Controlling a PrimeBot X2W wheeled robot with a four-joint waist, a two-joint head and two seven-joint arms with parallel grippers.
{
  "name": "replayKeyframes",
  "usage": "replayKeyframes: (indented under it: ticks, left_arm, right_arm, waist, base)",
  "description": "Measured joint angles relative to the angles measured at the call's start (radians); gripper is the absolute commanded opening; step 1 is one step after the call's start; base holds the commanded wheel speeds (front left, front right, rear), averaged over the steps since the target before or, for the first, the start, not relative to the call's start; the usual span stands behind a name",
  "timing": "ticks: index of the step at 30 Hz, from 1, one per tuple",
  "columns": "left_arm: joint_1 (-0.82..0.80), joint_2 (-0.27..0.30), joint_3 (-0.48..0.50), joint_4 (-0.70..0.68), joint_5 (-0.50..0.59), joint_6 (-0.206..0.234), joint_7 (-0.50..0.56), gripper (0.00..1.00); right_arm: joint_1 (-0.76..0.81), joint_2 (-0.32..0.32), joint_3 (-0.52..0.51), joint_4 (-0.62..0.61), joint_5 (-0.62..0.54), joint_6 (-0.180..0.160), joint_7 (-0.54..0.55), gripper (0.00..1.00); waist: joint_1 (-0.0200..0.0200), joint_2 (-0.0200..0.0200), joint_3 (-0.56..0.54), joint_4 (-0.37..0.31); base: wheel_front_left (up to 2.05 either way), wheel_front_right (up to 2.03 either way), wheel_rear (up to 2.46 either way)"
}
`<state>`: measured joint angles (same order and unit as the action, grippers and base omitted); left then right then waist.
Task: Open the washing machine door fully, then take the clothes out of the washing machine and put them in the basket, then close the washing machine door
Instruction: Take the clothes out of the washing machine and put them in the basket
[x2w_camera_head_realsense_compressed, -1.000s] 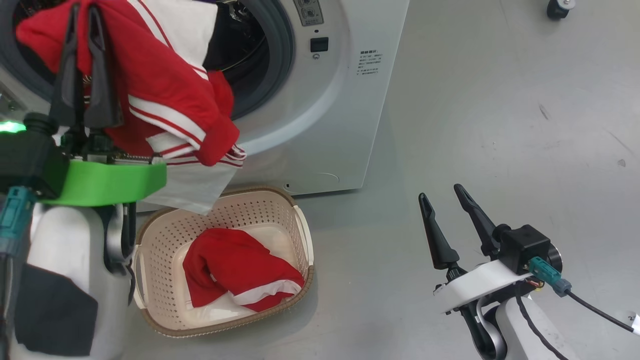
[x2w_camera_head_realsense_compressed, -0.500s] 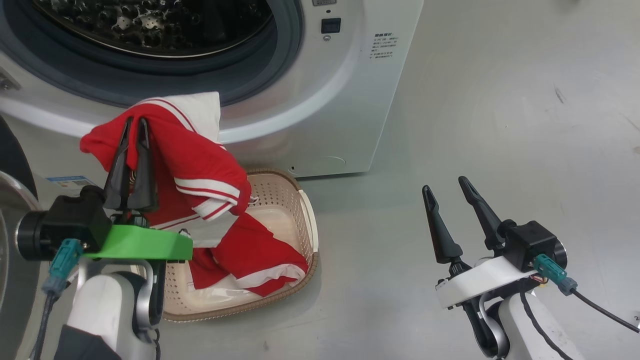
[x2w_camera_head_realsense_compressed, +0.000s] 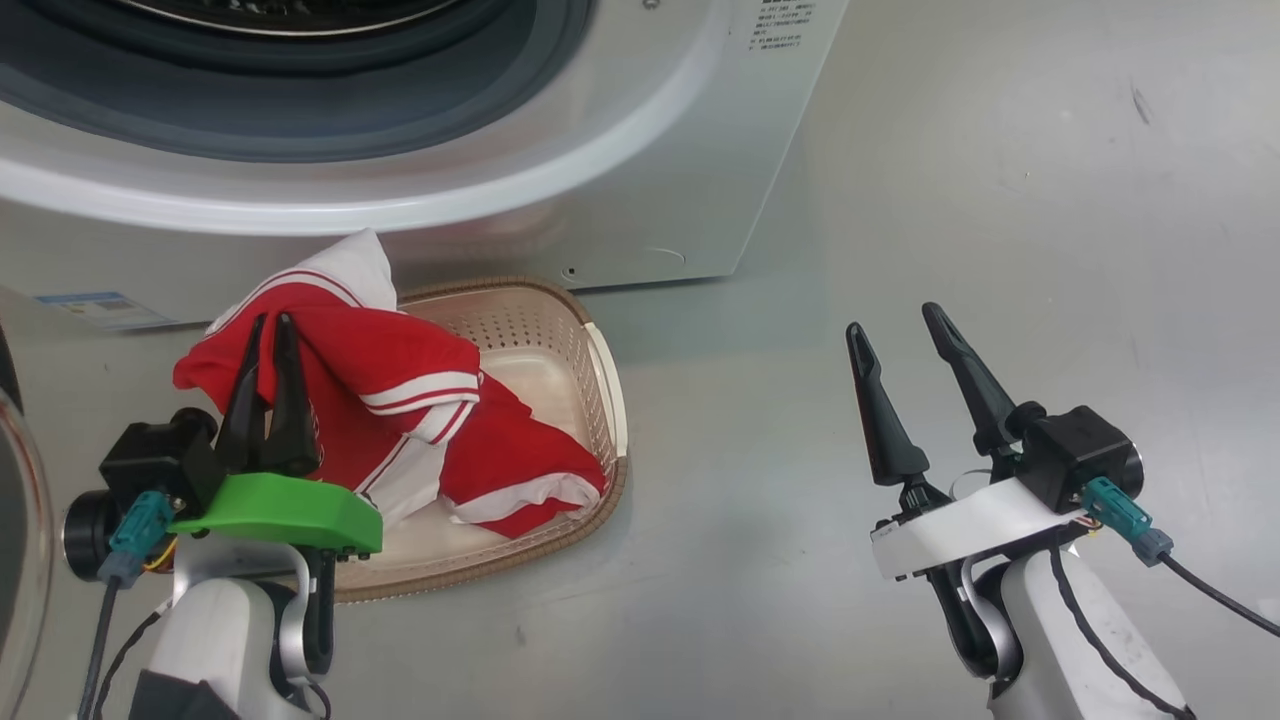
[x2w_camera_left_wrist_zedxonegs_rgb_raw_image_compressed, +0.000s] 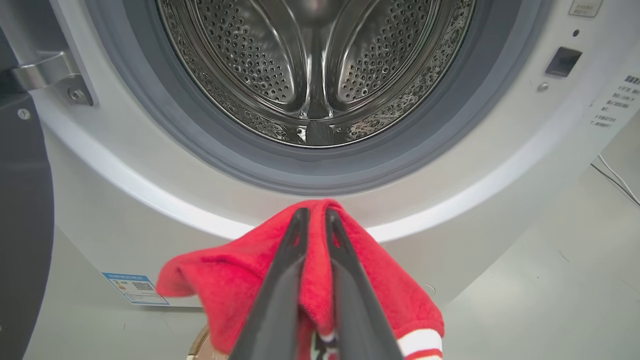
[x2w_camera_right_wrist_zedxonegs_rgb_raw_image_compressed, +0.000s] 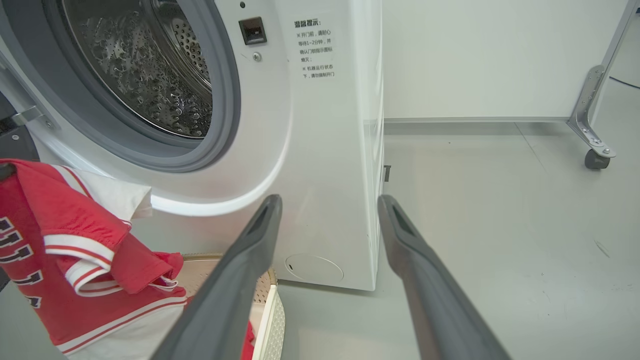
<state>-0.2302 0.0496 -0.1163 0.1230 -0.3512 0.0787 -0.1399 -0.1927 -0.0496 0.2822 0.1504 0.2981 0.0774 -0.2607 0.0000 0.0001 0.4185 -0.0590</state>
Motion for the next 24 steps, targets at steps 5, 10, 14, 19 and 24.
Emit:
replayKeyframes:
  ticks: [5,10,14,19,24]
  left_arm:
    - [-0.045,-0.001,0.002,0.039,-0.001,0.000,-0.011,0.00]
    - [-0.070,-0.002,0.006,0.113,-0.010,0.000,-0.002,0.00]
    - [-0.109,-0.002,0.006,0.193,-0.032,0.000,0.016,0.00]
    - [-0.180,-0.003,-0.005,0.287,-0.033,-0.002,0.043,0.00]
    - [-0.243,-0.005,-0.014,0.402,-0.036,-0.005,0.090,0.00]
  right_arm:
    - [-0.031,0.000,0.007,-0.016,0.000,0.001,0.000,1.00]
    - [-0.064,0.000,0.011,-0.032,0.000,0.001,0.000,1.00]
    - [-0.081,0.000,0.012,-0.042,0.002,0.003,0.000,1.00]
    - [-0.110,-0.001,0.013,-0.048,0.002,0.004,0.000,1.00]
    - [-0.136,-0.001,0.007,-0.048,0.001,0.004,0.000,1.00]
  waist:
    - [0.0000,0.0000,0.057,-0.009]
    - [0.0000,-0.0001,0.117,-0.025]
    - [0.0000,0.0000,0.164,-0.039]
    - [0.0000,0.0000,0.220,-0.053]
    - [0.0000,0.0000,0.267,-0.064]
  base:
    - [0.00,0.00,0.00]
    - [0.00,0.00,0.00]
    - [0.00,0.00,0.00]
    - [0.00,0.00,0.00]
    - [0.00,0.00,0.00]
